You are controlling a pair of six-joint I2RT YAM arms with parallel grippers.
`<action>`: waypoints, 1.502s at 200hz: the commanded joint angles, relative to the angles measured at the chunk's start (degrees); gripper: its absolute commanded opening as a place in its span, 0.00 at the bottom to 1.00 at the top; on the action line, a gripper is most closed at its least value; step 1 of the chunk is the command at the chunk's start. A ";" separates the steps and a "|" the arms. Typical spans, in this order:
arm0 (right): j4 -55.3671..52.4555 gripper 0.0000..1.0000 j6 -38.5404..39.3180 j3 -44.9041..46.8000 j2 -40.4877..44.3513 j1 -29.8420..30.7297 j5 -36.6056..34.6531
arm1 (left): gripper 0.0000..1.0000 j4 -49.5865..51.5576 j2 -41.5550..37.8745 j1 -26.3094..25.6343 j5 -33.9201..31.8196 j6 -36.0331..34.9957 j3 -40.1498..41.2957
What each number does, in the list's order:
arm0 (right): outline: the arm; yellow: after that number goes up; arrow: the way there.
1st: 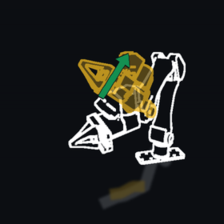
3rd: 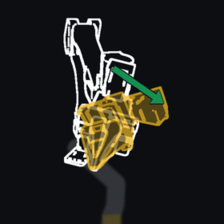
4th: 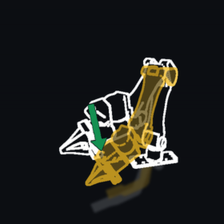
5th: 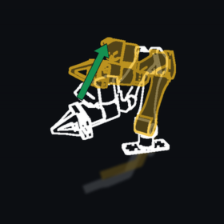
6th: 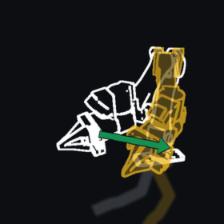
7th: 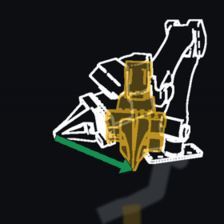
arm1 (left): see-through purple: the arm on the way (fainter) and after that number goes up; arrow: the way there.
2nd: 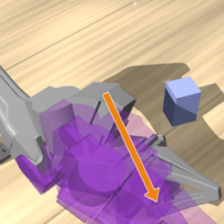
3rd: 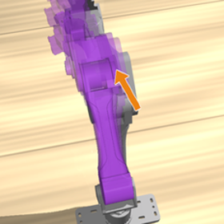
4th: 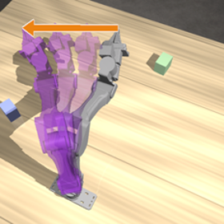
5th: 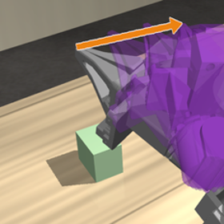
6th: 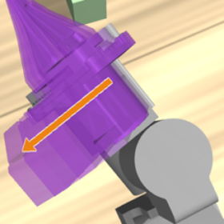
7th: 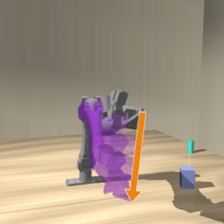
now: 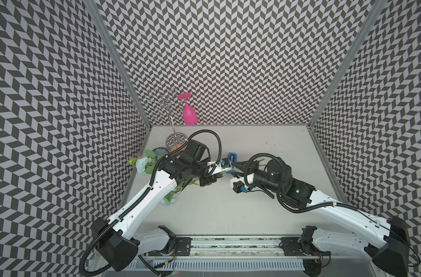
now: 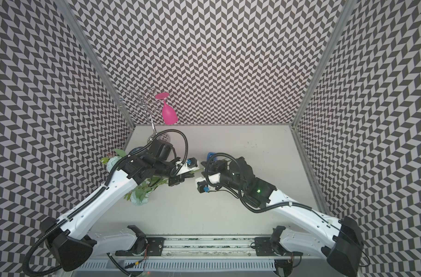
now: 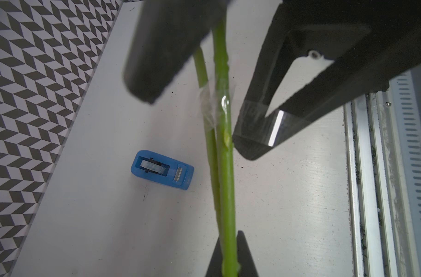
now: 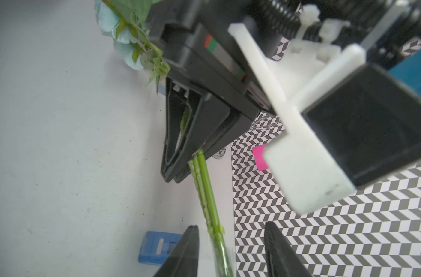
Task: Wrap bouquets with tape
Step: Wrap the tape around the bouquet.
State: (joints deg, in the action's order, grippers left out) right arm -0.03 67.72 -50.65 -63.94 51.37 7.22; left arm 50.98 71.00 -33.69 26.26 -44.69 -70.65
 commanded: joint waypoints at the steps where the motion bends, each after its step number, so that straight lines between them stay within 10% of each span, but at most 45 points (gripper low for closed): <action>1: 0.26 0.30 -4.49 -2.87 -0.61 0.26 -0.65 | 0.00 -0.53 -0.44 0.12 0.52 -0.49 -0.38; 82: -11.81 0.13 -13.33 -13.15 -5.41 -3.58 7.19 | 0.00 -0.75 -0.25 0.12 0.25 -0.49 -0.15; 123: -14.34 0.36 -16.27 -14.54 -5.69 -6.62 13.20 | 0.00 -0.98 -0.66 0.12 0.06 -0.49 0.25; 229: -12.75 0.39 -24.82 -16.29 -3.66 -12.47 24.16 | 0.00 -1.19 -0.78 0.12 -0.24 -0.46 0.60; 300: -12.21 0.39 -23.06 -15.87 -5.16 -12.83 12.62 | 0.00 -1.26 -1.20 0.12 -0.31 -0.40 0.69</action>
State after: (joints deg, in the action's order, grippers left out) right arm -14.92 43.94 -65.95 -70.35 38.81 25.85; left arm 48.99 70.98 -33.34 25.21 -44.25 -70.17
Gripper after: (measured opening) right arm 0.394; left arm 0.073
